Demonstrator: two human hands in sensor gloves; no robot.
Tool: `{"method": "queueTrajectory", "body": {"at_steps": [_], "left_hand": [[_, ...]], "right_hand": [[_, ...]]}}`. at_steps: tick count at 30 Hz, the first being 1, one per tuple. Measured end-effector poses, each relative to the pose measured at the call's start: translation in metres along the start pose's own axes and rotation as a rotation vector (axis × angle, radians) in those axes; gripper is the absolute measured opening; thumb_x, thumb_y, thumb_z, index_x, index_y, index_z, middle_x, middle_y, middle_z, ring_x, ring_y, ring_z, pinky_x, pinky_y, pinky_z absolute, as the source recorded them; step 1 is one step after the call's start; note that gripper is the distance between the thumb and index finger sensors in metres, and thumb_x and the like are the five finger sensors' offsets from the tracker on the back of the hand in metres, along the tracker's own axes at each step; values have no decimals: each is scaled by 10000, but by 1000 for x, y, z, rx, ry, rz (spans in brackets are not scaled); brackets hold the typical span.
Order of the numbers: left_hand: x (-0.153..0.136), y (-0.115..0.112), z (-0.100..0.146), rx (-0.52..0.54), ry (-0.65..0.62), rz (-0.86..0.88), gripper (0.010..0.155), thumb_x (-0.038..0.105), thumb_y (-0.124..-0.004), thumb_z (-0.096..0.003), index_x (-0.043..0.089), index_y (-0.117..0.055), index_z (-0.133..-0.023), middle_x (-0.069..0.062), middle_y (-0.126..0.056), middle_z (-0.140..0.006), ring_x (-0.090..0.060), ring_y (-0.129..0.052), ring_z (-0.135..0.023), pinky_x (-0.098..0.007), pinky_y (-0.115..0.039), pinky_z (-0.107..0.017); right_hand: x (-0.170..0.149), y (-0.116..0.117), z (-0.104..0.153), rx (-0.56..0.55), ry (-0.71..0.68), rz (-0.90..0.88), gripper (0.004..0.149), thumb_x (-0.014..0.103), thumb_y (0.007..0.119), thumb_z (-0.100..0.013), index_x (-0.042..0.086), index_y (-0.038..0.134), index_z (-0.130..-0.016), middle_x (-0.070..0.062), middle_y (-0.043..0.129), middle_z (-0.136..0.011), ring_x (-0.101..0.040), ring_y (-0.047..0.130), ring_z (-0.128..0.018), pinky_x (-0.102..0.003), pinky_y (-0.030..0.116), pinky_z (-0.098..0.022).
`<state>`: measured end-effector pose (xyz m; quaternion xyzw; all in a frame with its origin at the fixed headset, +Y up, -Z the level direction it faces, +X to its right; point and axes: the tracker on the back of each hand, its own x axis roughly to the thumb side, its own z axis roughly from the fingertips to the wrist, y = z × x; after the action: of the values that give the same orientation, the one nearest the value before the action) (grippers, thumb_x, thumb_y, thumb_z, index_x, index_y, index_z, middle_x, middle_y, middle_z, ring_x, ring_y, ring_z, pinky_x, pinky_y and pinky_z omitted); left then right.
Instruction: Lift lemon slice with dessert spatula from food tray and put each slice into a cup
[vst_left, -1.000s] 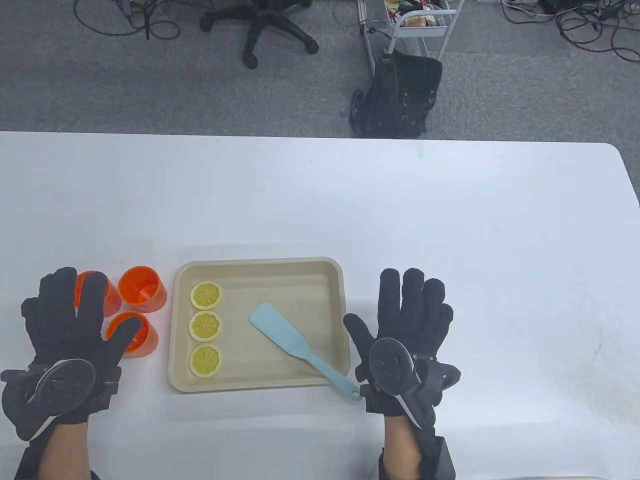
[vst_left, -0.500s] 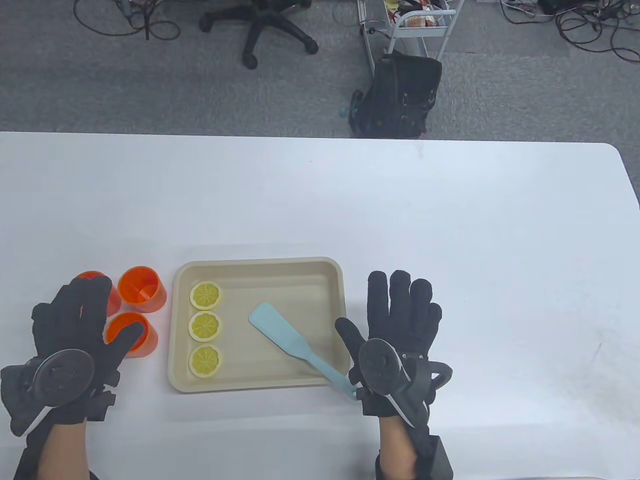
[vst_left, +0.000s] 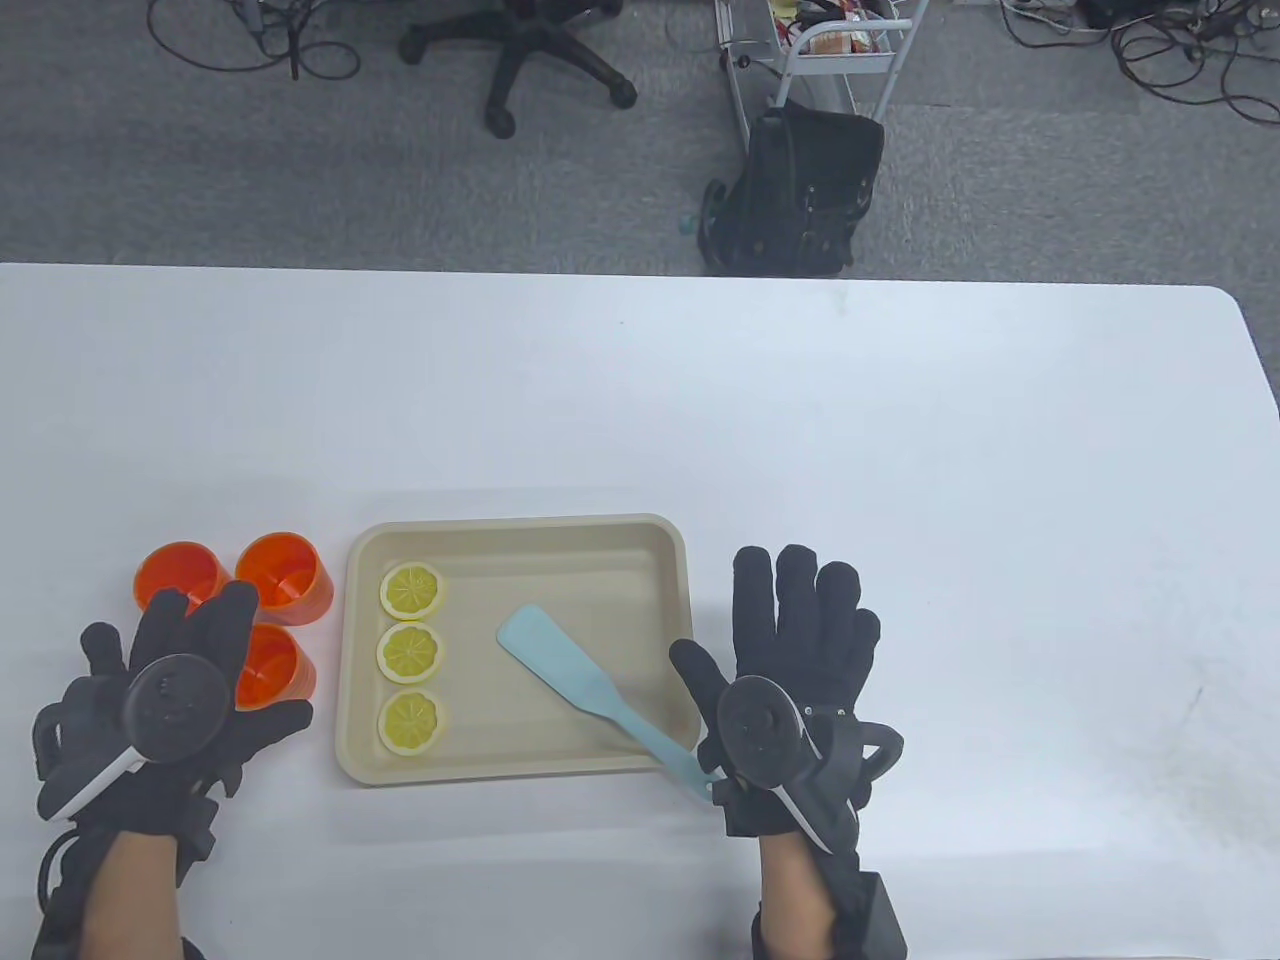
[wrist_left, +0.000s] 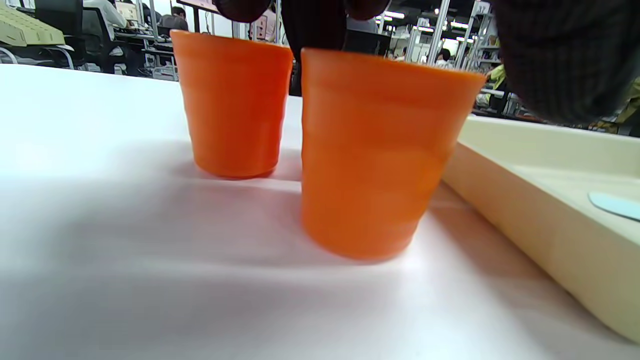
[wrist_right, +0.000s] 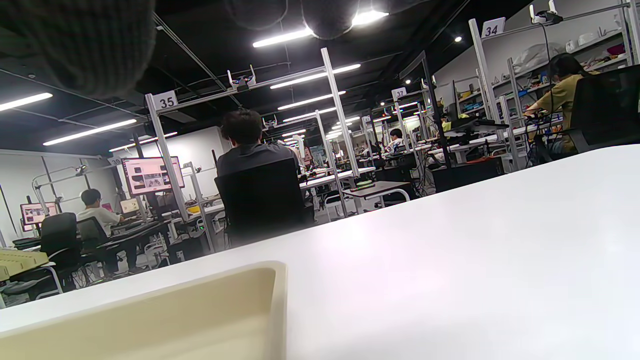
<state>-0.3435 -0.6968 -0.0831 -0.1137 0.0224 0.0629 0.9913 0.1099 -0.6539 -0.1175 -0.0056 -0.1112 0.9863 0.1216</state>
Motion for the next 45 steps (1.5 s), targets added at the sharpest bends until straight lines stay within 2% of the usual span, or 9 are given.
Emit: {"method": "queueTrajectory", "body": {"at_steps": [5, 9, 12, 15, 21, 26, 35, 41, 45], "left_hand": [[3, -3, -3, -7, 10, -45, 1131, 677, -920, -405, 214, -289, -1220, -124, -478, -1257, -520, -292, -1185, -812, -147, -732], [4, -5, -6, 12, 16, -65, 1068, 662, -883, -448, 203, -297, -1214, -128, -508, -1234, -506, -334, -1181, -803, -175, -743], [4, -5, -6, 19, 16, -65, 1075, 650, -909, -433, 198, -322, -1211, -132, -533, -1222, -505, -350, -1180, -804, -180, -747], [4, 1, -1, 115, -6, -62, 1070, 683, -913, -407, 198, -382, -1200, -122, -586, -1190, -478, -410, -1178, -805, -215, -758], [12, 25, 21, 299, -45, -7, 1053, 722, -892, -404, 205, -433, -1198, -123, -604, -1173, -476, -413, -1184, -813, -220, -768], [16, 29, 27, 386, -117, 61, 1035, 752, -877, -393, 213, -486, -1184, -119, -618, -1153, -469, -468, -1171, -807, -285, -785], [38, 30, 30, 423, -284, 132, 1051, 753, -900, -345, 221, -517, -1167, -102, -661, -1134, -443, -534, -1162, -786, -342, -807], [62, 27, 34, 430, -441, 169, 1050, 754, -908, -326, 237, -528, -1158, -83, -680, -1128, -421, -567, -1158, -774, -373, -816], [78, 23, 35, 412, -520, 168, 1063, 753, -916, -305, 242, -532, -1155, -77, -688, -1124, -414, -580, -1155, -767, -385, -821]], "right_hand": [[0, 1, -1, 5, 0, 1, 904, 628, 783, -446, 299, 337, -1160, -113, 323, -1242, -479, 250, -1155, -718, 288, -779], [1, 2, -2, 12, -1, 1, 902, 627, 783, -445, 301, 338, -1159, -111, 325, -1242, -480, 249, -1155, -717, 288, -779], [2, 3, -2, 16, -3, 5, 900, 627, 782, -447, 300, 339, -1159, -113, 325, -1242, -480, 249, -1155, -717, 289, -779], [2, 3, -1, 16, -5, 7, 901, 627, 782, -446, 299, 340, -1159, -112, 328, -1242, -480, 251, -1155, -716, 291, -779], [3, 0, 0, 10, -14, -4, 902, 628, 781, -448, 299, 335, -1160, -113, 324, -1242, -481, 250, -1154, -716, 290, -780], [10, -1, 3, 8, -51, -27, 903, 627, 783, -448, 295, 337, -1160, -113, 331, -1241, -482, 253, -1153, -714, 297, -781], [46, 4, 14, 84, -263, -102, 920, 624, 787, -450, 269, 321, -1160, -120, 419, -1225, -477, 316, -1150, -706, 331, -782], [81, 18, 29, 223, -465, -165, 984, 618, 789, -450, 208, 243, -1158, -123, 392, -1222, -476, 325, -1146, -700, 342, -783], [102, 27, 42, 275, -587, -169, 1004, 607, 807, -448, 188, 230, -1154, -124, 402, -1214, -467, 353, -1144, -694, 359, -783]]}}
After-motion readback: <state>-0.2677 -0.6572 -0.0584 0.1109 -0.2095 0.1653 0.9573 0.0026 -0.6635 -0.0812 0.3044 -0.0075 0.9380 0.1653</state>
